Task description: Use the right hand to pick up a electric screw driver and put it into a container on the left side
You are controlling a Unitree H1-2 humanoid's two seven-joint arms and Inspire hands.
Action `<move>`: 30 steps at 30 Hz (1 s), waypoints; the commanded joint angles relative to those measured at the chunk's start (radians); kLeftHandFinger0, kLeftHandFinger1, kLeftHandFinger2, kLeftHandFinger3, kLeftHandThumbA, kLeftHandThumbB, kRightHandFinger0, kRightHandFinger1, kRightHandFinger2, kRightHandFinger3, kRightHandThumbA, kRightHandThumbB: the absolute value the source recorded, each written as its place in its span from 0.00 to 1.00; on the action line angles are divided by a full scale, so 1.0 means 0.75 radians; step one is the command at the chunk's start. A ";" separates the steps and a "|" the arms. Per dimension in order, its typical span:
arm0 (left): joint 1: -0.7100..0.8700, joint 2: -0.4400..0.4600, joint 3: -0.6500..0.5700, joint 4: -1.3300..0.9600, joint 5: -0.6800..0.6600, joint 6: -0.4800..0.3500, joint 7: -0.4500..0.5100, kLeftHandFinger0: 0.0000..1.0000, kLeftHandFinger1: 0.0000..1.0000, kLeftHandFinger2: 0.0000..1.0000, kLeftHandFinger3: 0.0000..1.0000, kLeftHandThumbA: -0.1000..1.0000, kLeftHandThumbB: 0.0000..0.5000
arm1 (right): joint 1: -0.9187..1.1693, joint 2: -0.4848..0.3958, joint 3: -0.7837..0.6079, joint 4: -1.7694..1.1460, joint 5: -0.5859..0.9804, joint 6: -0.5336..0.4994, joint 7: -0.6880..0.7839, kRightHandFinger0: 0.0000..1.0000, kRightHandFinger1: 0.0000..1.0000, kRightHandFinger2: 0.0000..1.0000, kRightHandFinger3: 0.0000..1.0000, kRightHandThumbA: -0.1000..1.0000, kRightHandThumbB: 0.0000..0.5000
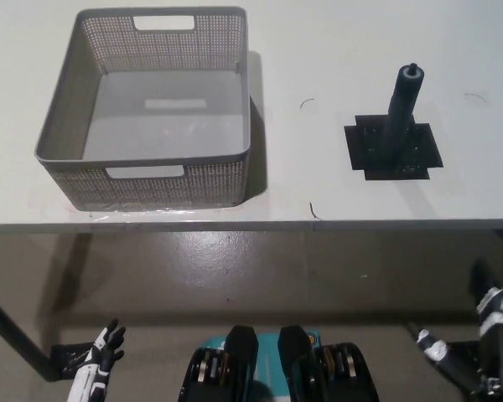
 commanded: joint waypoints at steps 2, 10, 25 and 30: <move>0.012 0.014 0.010 -0.013 0.029 -0.094 0.033 1.00 1.00 1.00 1.00 1.00 0.20 | -0.061 -0.010 -0.051 -0.179 -0.032 -0.058 -0.017 1.00 1.00 1.00 1.00 1.00 0.52; 0.037 0.007 0.011 -0.021 0.041 -0.079 0.036 1.00 1.00 1.00 1.00 1.00 0.21 | -0.275 -0.074 -0.124 -0.194 0.026 0.124 0.006 1.00 1.00 1.00 1.00 1.00 0.66; 0.040 0.011 0.009 -0.005 0.060 -0.085 0.039 1.00 1.00 1.00 1.00 1.00 0.23 | -0.747 -0.142 -0.135 0.156 0.142 0.338 0.068 1.00 1.00 1.00 1.00 1.00 0.47; 0.038 0.008 0.008 -0.012 0.062 -0.085 0.040 1.00 1.00 1.00 1.00 1.00 0.23 | -0.916 -0.176 -0.136 0.420 0.138 0.295 0.076 1.00 1.00 1.00 1.00 1.00 0.54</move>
